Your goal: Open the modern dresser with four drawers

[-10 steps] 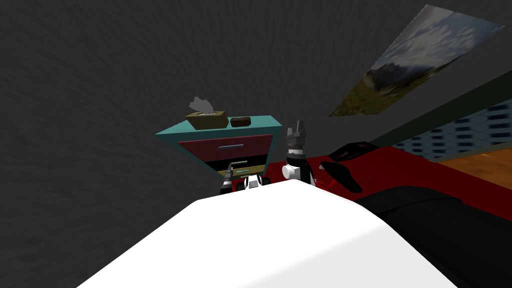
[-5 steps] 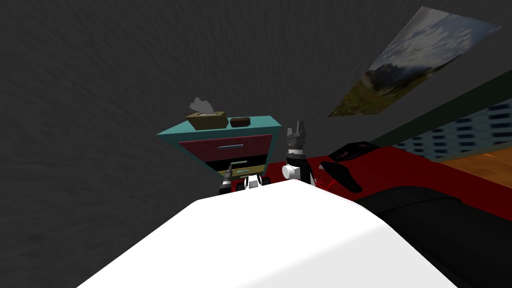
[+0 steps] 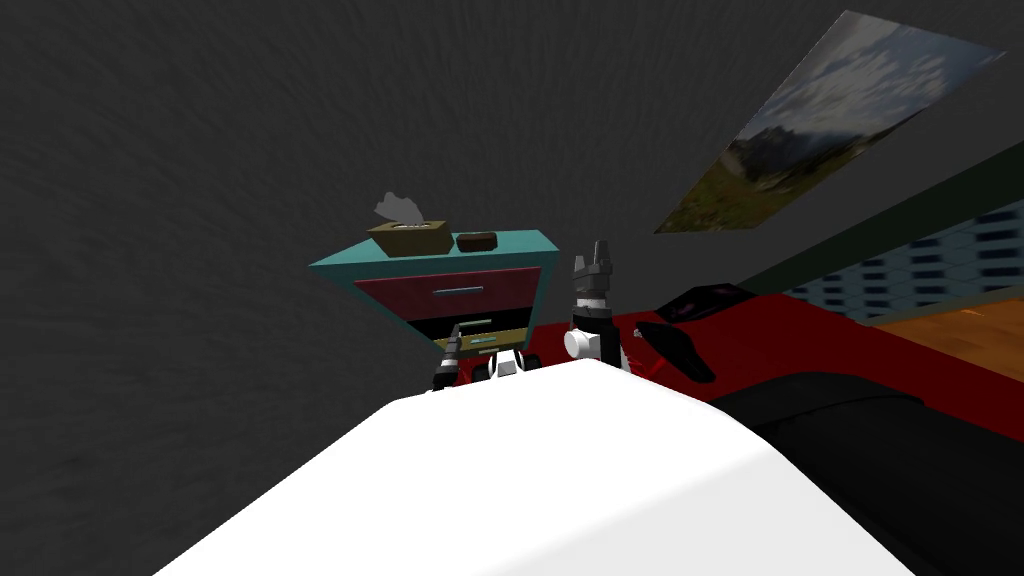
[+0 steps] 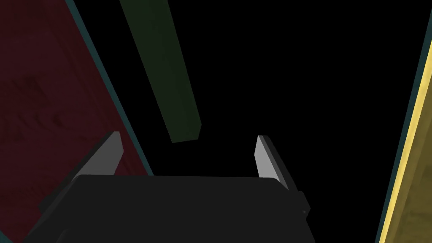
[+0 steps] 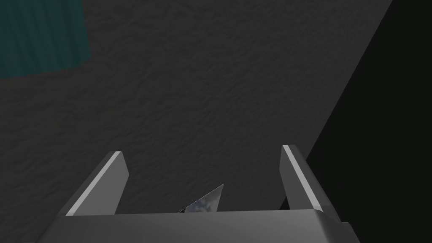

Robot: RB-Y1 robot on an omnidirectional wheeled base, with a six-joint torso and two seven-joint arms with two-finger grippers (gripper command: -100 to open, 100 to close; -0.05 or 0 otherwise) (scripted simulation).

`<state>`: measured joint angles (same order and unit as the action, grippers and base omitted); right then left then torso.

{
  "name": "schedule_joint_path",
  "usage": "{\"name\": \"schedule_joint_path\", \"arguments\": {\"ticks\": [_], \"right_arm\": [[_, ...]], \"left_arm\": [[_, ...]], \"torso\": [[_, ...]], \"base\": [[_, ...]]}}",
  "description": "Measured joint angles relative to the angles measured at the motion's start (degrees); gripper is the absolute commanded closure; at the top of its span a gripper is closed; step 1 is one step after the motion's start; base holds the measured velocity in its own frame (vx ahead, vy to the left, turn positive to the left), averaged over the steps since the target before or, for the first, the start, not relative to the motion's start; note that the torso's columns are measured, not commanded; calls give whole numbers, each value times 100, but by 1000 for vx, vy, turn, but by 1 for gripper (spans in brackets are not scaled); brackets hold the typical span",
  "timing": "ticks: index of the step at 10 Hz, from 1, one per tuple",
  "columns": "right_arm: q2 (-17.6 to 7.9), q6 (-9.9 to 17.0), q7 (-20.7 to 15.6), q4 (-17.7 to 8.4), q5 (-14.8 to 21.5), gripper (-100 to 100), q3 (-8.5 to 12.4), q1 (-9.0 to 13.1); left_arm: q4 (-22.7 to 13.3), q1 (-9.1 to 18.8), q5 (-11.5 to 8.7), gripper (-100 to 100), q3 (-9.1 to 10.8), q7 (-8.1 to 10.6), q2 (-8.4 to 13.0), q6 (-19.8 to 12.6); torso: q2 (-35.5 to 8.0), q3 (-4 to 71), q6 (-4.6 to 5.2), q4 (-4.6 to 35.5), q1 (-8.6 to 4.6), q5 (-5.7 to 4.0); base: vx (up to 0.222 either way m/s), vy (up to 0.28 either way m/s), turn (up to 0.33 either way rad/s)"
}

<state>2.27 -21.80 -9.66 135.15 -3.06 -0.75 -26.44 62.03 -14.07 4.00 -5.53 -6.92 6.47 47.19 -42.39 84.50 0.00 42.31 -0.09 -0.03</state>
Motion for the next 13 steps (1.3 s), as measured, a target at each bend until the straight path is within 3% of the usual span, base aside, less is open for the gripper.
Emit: {"name": "schedule_joint_path", "arguments": {"ticks": [2, 5, 6, 8, 12, 13], "right_arm": [[0, 0, 0, 0, 0, 0, 0, 0], [-1, 0, 0, 0, 0, 0, 1, -2], [-1, 0, 0, 0, 0, 0, 1, -1], [-1, 0, 0, 0, 0, 0, 1, -1], [0, 1, 0, -1, 0, 0, 0, 2], [-1, 0, 0, 0, 0, 0, 0, 0]], "left_arm": [[-27, 51, 5, -100, 7, -14, -234, -110], [9, 168, -1, -100, 31, -14, -244, -252], [17, 170, -1, 100, 31, -14, -245, -272], [-36, 109, 3, 100, 17, -23, -256, -166], [222, 47, 23, 100, -31, 21, -211, -324], [227, 43, 23, -100, -33, 24, -210, -330]], "torso": [[15, 9, 0, -4, 18, 5], [30, 19, -1, -9, 8, 2], [12, 9, -1, -4, 10, 3], [-3, -3, 0, 2, 12, 4], [1, 0, 0, 0, 3, 0], [46, 26, 0, -11, 12, 3]], "base": [[-33, -21, 0], [31, -14, -3], [-29, 11, 7], [-69, 12, 16], [-178, -9, 16], [6, -9, -12]]}}
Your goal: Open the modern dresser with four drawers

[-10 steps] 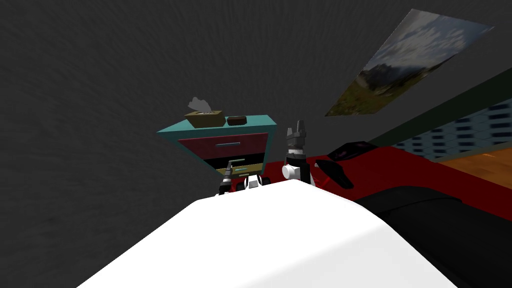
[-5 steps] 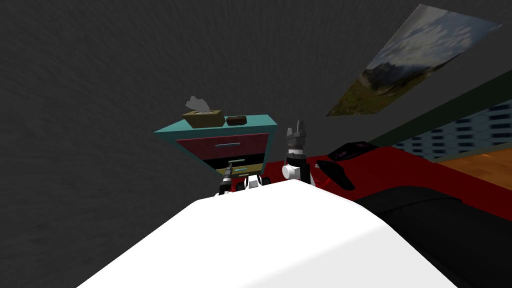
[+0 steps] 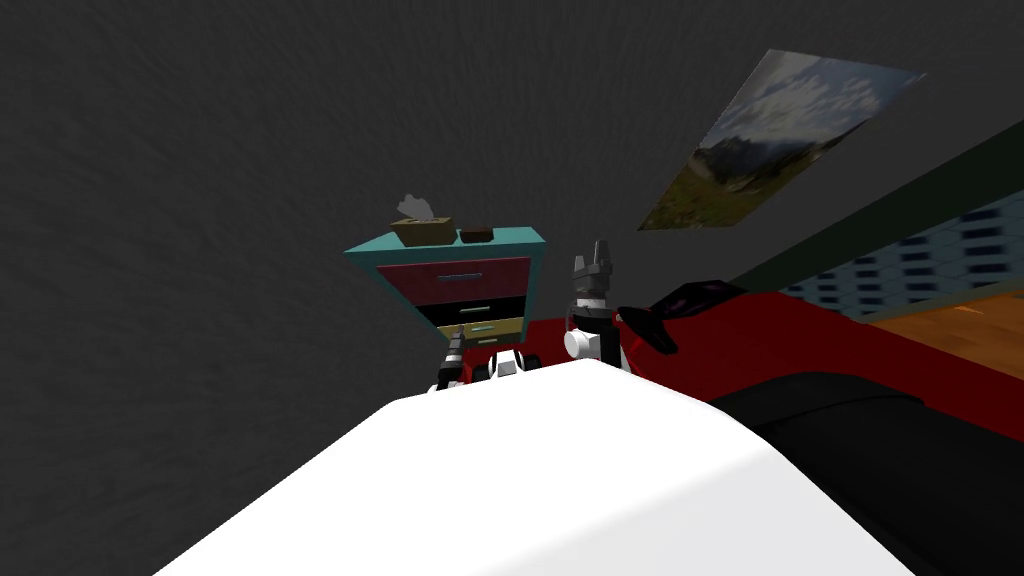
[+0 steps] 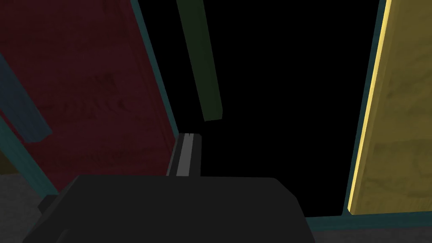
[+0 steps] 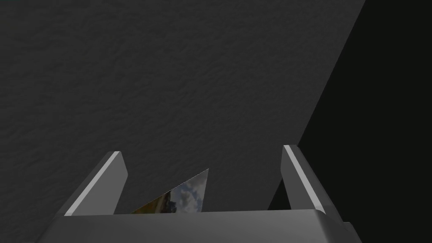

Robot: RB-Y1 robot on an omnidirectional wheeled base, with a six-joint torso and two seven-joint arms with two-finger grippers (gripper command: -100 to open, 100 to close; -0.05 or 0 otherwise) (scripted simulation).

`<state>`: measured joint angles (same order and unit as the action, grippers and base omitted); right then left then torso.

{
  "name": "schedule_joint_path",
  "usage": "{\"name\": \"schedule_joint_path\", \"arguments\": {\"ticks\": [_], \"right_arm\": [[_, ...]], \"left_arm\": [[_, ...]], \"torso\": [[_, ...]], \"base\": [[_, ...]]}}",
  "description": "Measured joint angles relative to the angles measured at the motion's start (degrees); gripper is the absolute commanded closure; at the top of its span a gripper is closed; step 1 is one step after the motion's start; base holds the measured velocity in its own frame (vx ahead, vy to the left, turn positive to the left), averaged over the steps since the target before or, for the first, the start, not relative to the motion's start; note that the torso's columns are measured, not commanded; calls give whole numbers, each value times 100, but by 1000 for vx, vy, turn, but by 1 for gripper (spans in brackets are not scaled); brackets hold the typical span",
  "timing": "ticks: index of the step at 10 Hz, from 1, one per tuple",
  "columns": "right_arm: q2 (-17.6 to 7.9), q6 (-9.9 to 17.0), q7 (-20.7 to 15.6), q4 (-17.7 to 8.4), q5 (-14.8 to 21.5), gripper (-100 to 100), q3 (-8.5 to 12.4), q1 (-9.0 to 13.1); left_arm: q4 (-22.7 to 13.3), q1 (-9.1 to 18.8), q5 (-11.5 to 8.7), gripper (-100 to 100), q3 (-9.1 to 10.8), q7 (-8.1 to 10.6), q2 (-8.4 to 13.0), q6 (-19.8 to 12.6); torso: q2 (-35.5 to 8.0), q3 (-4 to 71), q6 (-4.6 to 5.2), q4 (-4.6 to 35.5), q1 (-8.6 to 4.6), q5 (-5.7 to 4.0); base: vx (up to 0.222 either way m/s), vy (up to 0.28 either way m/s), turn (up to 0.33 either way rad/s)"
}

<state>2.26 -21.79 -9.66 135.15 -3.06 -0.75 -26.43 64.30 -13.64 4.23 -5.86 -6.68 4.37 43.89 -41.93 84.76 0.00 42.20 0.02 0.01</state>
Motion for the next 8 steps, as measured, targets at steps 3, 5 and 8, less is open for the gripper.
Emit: {"name": "schedule_joint_path", "arguments": {"ticks": [3, 5, 8], "right_arm": [[-1, -1, 0, 2, 0, 0, 1, -4], [0, -1, 0, 1, 0, 0, 0, -4], [0, -1, 0, 1, 0, 0, 0, -2]], "left_arm": [[-46, 23, -20, -100, 14, 1, 182, 46], [-163, 72, -46, -100, 39, 14, 123, 72], [-105, 114, -55, -100, 49, 29, 13, -34]], "torso": [[13, 12, -1, -6, 3, 1], [-36, -20, 0, 8, -14, -3], [-60, -36, 0, 16, 1, 0]], "base": [[150, -6, -20], [156, -28, -11], [46, -9, -3]]}}
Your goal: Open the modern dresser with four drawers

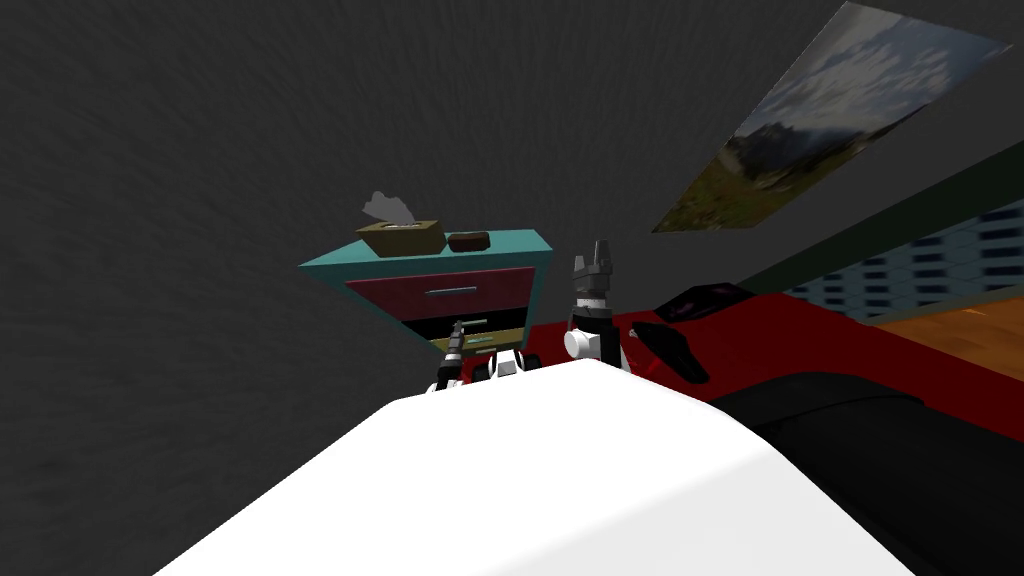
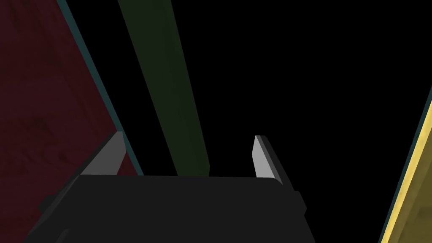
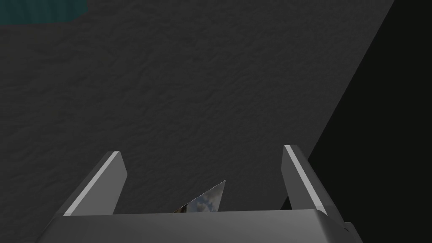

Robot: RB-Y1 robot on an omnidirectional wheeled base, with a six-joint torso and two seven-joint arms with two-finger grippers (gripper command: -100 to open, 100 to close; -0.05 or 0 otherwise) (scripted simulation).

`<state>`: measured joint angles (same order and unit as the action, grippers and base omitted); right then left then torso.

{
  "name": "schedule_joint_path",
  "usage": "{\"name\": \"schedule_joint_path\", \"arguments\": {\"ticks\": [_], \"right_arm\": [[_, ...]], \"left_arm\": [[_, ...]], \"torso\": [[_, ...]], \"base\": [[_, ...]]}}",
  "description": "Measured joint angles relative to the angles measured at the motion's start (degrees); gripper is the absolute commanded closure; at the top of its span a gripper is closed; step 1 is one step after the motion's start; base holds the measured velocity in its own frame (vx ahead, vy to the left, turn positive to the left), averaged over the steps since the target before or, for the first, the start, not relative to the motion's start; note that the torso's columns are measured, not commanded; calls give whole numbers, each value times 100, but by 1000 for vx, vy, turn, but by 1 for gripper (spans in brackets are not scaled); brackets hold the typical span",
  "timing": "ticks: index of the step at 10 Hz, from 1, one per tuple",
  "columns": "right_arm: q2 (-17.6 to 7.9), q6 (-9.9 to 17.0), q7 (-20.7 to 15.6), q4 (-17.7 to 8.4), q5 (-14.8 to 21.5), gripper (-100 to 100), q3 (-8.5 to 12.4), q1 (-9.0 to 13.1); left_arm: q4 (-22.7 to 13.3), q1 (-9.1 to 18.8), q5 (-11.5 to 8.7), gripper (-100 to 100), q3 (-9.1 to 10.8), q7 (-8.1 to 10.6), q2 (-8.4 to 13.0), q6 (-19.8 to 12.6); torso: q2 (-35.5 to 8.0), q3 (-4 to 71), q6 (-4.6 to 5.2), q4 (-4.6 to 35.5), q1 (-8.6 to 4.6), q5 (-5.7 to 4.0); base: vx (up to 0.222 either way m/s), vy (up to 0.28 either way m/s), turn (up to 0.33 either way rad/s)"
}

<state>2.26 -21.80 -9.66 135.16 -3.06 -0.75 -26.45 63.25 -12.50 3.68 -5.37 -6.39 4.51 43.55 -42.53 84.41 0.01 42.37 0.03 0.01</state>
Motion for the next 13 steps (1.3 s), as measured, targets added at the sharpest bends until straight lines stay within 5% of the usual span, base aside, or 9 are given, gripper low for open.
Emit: {"name": "schedule_joint_path", "arguments": {"ticks": [1, 10, 11, 13], "right_arm": [[0, 0, 0, 0, 0, 0, 0, 0], [0, 0, 0, 0, 0, 0, 0, 2], [0, 0, 0, -1, 0, 0, 0, 2], [0, 0, 0, 0, 0, 0, 0, 1]], "left_arm": [[12, 5, -1, 100, 1, 4, 1, -28], [290, -182, 33, 100, -102, 77, 67, -167], [312, -212, 37, -100, -119, 85, 74, -156], [511, -142, 30, -100, -113, 127, 109, -429]], "torso": [[9, 8, -1, -5, 0, 0], [18, 13, 0, -8, -7, -2], [14, 9, -2, -7, 2, -1], [53, 33, 3, -8, -9, -5]], "base": [[0, 0, 0], [-160, 2, 18], [-129, 10, 4], [-42, -9, 4]]}}
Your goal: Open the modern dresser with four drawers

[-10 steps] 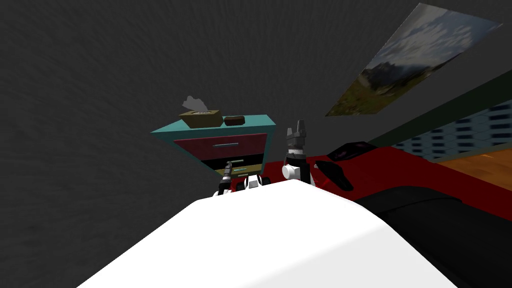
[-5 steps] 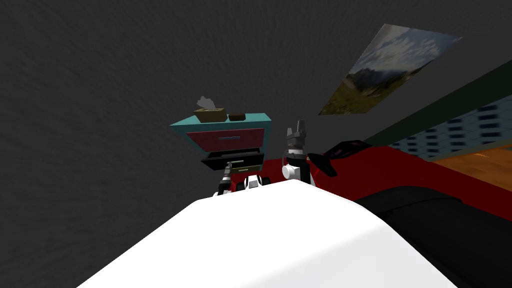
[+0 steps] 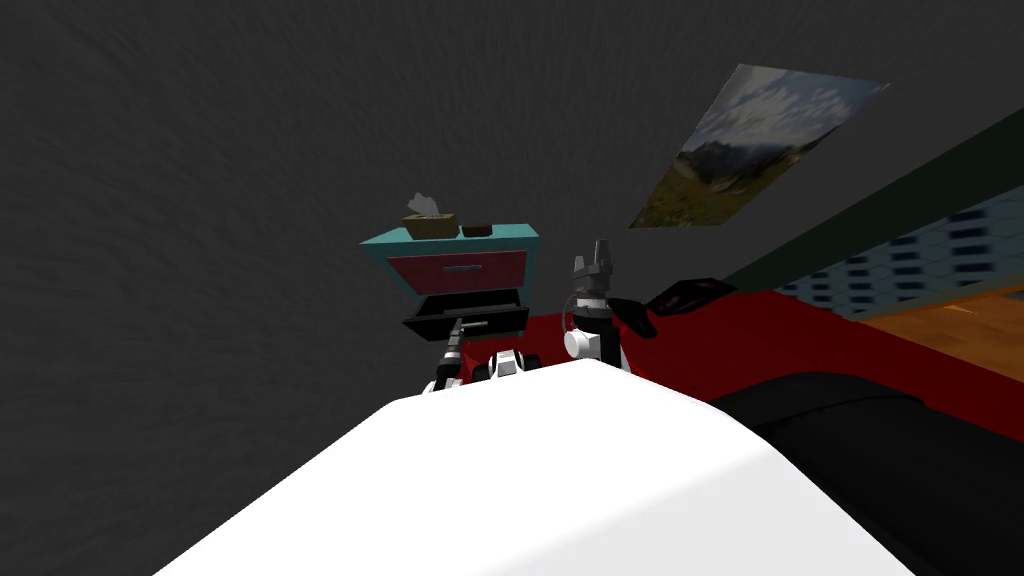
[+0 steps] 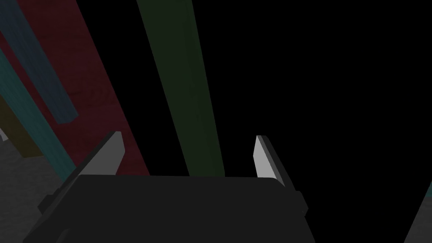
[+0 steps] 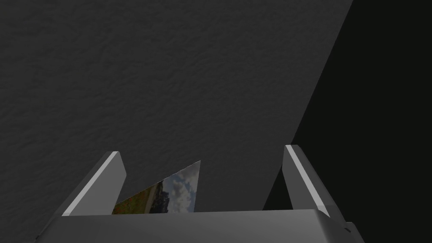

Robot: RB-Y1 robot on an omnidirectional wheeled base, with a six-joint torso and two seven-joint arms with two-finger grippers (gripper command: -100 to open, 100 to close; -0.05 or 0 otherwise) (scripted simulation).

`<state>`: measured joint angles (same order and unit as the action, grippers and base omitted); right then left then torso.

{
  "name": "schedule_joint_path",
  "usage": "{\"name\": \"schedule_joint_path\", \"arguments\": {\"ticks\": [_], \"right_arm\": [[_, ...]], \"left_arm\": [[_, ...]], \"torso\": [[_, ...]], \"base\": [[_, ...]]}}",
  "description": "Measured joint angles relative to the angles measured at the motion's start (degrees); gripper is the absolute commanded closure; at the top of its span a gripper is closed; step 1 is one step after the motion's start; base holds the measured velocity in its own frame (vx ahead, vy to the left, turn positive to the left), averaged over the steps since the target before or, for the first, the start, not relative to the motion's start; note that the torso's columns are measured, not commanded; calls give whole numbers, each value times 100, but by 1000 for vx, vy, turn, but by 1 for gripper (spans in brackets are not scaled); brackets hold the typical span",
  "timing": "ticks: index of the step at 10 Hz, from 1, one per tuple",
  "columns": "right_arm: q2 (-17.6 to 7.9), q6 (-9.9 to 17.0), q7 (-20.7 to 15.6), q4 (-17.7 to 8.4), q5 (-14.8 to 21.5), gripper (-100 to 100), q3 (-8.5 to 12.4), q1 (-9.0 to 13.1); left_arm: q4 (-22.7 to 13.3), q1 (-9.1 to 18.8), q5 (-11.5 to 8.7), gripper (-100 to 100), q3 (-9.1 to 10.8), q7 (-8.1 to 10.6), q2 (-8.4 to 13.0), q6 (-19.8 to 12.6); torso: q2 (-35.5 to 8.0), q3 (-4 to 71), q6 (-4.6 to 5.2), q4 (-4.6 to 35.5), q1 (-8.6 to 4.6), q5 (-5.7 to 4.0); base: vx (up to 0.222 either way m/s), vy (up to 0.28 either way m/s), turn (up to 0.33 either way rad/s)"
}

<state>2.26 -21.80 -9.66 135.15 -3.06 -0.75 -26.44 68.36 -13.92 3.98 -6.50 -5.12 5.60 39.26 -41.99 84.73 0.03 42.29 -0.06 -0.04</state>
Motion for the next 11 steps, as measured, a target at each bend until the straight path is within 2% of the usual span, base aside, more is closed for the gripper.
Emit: {"name": "schedule_joint_path", "arguments": {"ticks": [2, 4, 7, 9, 10, 11], "right_arm": [[0, 0, 0, 0, 0, 0, 0, 0], [0, 0, 0, 0, 0, 0, 0, 0], [0, 0, 0, 0, 0, 0, 0, 0], [0, 0, 0, 0, 0, 0, 0, 0], [0, 0, 0, 0, 0, 0, 0, 0], [0, 0, 0, 0, 0, 0, 0, 0]], "left_arm": [[89, 151, -16, -100, 25, 36, 34, -224], [370, 253, -26, -100, 34, 89, 81, -577], [564, 458, -50, -100, 58, 172, 148, -1031], [751, 443, -53, -100, 48, 209, 177, -1263], [756, 436, -53, 0, 45, 214, 178, -1300], [740, 425, -53, 0, 42, 214, 178, -1310]], "torso": [[-19, -9, -1, 0, -2, 0], [-38, -23, -3, 2, 9, 5], [-53, -28, -10, 24, -3, -10], [-68, -35, -11, 41, -9, -19], [-61, -34, -9, 30, -8, -13], [-50, -27, -6, 21, -5, -8]], "base": [[-51, -16, 1], [-60, -4, 3], [-64, -8, -2], [-28, -3, 0], [0, 0, 0], [0, 0, 0]]}}
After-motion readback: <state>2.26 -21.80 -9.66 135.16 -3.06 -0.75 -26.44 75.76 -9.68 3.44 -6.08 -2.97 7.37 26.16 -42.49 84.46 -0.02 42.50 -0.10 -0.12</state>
